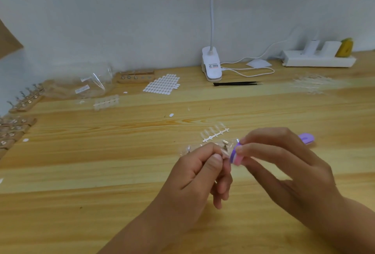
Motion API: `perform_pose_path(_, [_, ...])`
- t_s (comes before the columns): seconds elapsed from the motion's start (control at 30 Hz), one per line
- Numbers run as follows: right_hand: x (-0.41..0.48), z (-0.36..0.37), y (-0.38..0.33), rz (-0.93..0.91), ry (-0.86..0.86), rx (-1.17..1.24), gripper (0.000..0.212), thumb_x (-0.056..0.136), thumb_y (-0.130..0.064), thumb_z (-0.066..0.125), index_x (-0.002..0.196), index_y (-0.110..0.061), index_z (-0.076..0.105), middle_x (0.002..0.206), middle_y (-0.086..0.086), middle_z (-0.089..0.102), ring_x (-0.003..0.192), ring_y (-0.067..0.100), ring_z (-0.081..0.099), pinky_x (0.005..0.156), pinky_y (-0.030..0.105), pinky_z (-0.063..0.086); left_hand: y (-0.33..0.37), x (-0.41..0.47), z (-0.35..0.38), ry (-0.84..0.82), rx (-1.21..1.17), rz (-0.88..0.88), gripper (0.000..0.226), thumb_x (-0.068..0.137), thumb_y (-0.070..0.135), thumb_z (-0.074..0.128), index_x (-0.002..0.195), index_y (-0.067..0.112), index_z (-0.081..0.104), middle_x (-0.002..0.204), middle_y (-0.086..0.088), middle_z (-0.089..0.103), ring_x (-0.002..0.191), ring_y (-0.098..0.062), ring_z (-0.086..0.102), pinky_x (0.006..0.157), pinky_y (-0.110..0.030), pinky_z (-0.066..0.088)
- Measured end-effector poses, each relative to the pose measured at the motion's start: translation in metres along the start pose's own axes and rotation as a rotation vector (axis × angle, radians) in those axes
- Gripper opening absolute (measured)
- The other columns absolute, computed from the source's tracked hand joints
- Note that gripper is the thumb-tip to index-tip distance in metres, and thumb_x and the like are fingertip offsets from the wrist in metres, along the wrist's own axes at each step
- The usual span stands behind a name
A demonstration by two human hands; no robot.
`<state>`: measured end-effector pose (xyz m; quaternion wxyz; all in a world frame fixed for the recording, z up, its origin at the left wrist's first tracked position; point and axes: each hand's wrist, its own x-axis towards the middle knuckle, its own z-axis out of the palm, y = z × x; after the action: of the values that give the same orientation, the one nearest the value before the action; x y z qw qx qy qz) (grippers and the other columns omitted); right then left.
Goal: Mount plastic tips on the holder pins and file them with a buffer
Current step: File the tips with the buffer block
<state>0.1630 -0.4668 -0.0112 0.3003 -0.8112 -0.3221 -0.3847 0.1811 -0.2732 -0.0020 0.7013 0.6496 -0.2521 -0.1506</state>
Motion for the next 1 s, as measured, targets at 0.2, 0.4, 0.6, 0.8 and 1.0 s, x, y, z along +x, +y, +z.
perform_pose_path(0.2, [-0.001,0.001,0.001,-0.030,0.007,-0.025,0.025,0.092,-0.001,0.067,0.108,-0.021,0.070,0.106,0.004,0.065,0.101,0.015,0.063,0.087,0.026,0.050,-0.001,-0.001,0.000,0.016,0.058,0.008,0.028,0.098,0.021,0.040,0.077,0.020,0.058,0.059,0.005,0.051,0.055,-0.013,0.053,0.052,-0.026,0.046])
perform_pose_path(0.4, [-0.003,0.005,-0.004,-0.079,-0.008,-0.022,0.025,0.093,0.001,0.067,0.113,-0.014,0.069,0.108,0.004,0.066,0.103,0.016,0.063,0.091,0.024,0.047,0.000,-0.001,0.001,0.032,0.129,0.046,0.028,0.099,0.019,0.040,0.076,0.020,0.056,0.059,0.004,0.053,0.055,-0.012,0.054,0.055,-0.024,0.046])
perform_pose_path(0.6, [-0.002,0.008,-0.007,-0.061,-0.004,0.000,0.025,0.092,0.002,0.068,0.112,-0.013,0.070,0.108,0.006,0.066,0.102,0.017,0.064,0.090,0.025,0.048,-0.003,-0.001,0.001,0.038,0.143,0.033,0.027,0.098,0.021,0.040,0.079,0.010,0.056,0.058,0.005,0.053,0.054,-0.013,0.052,0.055,-0.026,0.045])
perform_pose_path(0.8, [0.000,0.002,0.003,-0.021,-0.008,-0.040,0.022,0.092,0.000,0.067,0.110,-0.013,0.071,0.104,0.006,0.066,0.097,0.018,0.065,0.086,0.026,0.050,-0.003,0.000,-0.001,0.034,0.141,0.031,0.029,0.098,0.023,0.040,0.074,0.024,0.055,0.058,0.008,0.052,0.054,-0.012,0.054,0.054,-0.023,0.044])
perform_pose_path(1.0, [-0.005,0.006,0.003,-0.083,-0.039,-0.024,0.026,0.091,0.004,0.067,0.113,-0.010,0.070,0.108,0.006,0.066,0.103,0.018,0.063,0.089,0.028,0.050,-0.005,-0.001,-0.001,0.023,0.135,0.019,0.028,0.099,0.022,0.040,0.076,0.017,0.056,0.058,0.007,0.051,0.053,-0.012,0.054,0.054,-0.024,0.044])
